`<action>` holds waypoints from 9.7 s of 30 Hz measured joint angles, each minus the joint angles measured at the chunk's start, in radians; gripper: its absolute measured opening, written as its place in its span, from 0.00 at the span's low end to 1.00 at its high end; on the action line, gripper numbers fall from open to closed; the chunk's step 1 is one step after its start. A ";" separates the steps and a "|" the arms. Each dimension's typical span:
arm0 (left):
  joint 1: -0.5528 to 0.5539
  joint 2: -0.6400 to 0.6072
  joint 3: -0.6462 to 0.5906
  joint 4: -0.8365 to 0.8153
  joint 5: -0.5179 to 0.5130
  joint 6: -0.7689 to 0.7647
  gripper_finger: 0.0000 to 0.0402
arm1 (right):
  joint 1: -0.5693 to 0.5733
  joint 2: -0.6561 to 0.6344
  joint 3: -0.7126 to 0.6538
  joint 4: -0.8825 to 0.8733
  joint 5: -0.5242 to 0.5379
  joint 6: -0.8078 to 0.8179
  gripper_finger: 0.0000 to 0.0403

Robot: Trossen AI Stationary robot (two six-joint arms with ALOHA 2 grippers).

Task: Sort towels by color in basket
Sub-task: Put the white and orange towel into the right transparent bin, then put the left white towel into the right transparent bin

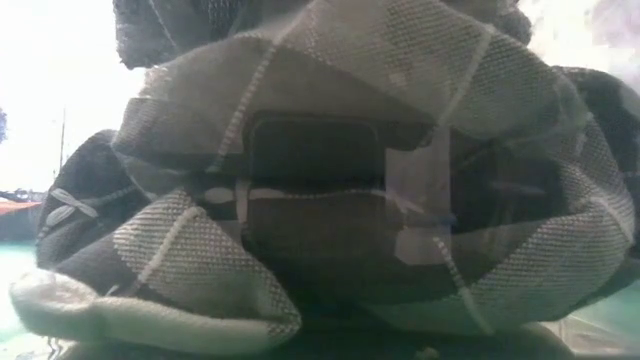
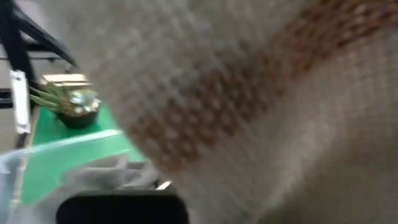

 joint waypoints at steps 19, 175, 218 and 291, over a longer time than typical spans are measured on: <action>0.000 0.000 0.000 -0.023 0.000 -0.019 0.41 | 0.119 -0.001 -0.189 -0.293 -0.475 0.696 0.08; -0.008 -0.001 -0.051 -0.021 0.131 -0.104 0.41 | -0.344 -0.097 0.008 -0.859 -0.623 -0.257 0.56; -0.044 -0.061 -0.400 -0.057 -0.067 -0.403 0.41 | -0.729 -0.449 -0.455 0.040 -0.467 -0.521 0.56; 0.136 -0.042 -0.449 1.065 0.552 0.347 0.00 | -0.684 -0.326 -0.473 0.906 -0.544 -1.055 0.58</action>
